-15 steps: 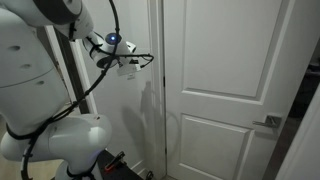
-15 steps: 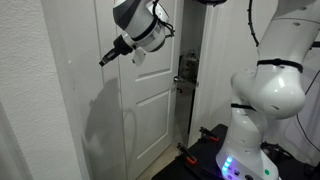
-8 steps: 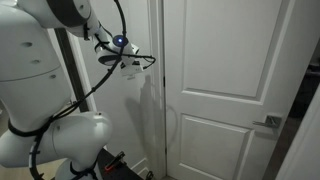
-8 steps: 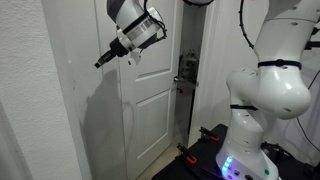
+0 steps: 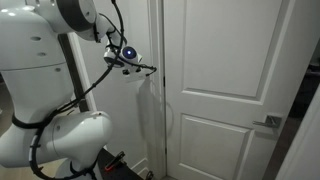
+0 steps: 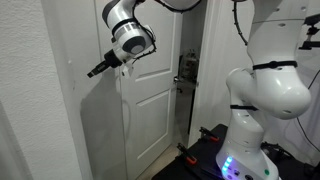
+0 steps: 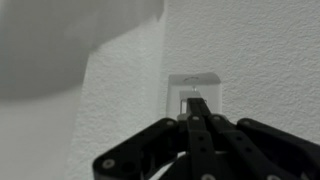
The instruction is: Turn the light off.
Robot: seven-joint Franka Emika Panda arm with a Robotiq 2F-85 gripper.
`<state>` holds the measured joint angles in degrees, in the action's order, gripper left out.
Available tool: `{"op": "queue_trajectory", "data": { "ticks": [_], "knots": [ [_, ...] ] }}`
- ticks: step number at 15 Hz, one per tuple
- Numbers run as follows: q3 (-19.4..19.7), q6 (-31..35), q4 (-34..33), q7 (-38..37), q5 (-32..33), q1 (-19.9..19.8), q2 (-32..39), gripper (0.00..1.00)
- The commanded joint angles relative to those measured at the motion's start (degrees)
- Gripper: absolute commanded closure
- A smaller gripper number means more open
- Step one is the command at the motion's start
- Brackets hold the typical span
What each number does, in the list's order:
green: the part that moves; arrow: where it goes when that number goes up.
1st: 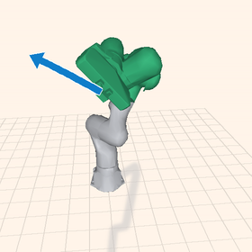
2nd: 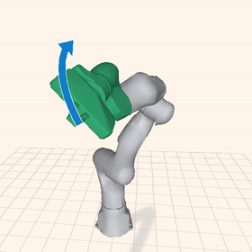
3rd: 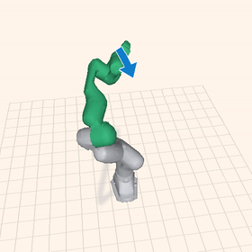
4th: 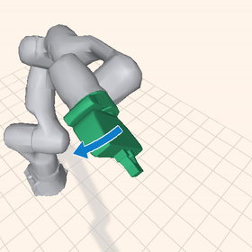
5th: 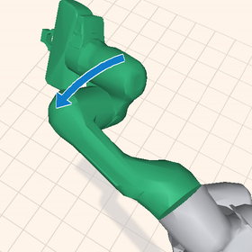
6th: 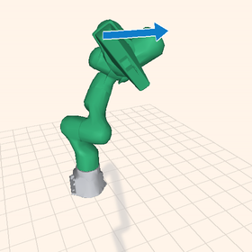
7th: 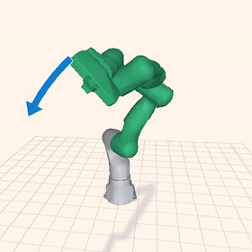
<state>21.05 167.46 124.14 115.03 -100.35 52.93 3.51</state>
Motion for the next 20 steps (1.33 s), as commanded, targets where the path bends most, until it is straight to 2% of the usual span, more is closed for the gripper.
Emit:
{"op": "queue_trajectory", "data": {
  "ticks": [1,7,20],
  "knots": [
    [0.31,-2.93,-5.22,7.05,-7.21,-0.65,6.85,1.00],
    [0.39,-2.16,-10.28,10.49,-10.62,-0.30,12.08,1.00],
    [0.41,0.23,-13.32,11.02,-9.65,0.05,12.52,1.00]
  ]
}}
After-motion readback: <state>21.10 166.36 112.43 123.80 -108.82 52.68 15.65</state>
